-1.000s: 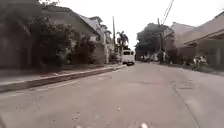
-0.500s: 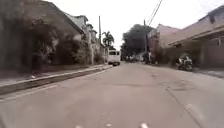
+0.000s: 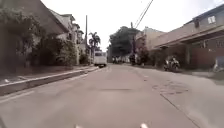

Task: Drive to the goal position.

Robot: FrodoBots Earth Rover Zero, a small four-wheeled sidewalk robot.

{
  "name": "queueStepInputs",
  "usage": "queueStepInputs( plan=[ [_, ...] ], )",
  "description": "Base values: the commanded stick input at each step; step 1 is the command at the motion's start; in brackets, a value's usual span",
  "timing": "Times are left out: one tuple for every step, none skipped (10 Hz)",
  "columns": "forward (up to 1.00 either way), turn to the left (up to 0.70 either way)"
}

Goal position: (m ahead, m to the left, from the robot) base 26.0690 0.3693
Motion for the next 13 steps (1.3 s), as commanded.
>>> queueStepInputs(
  plan=[
    [0.70, 0.00],
    [0.70, 0.00],
    [0.70, 0.00],
    [0.70, 0.00],
    [0.70, 0.00],
    [0.70, 0.00],
    [0.70, 0.00],
    [0.70, 0.00],
    [0.70, 0.00],
    [0.70, 0.00],
    [0.70, -0.27],
    [0.70, -0.27],
    [0.70, -0.27]
  ],
)
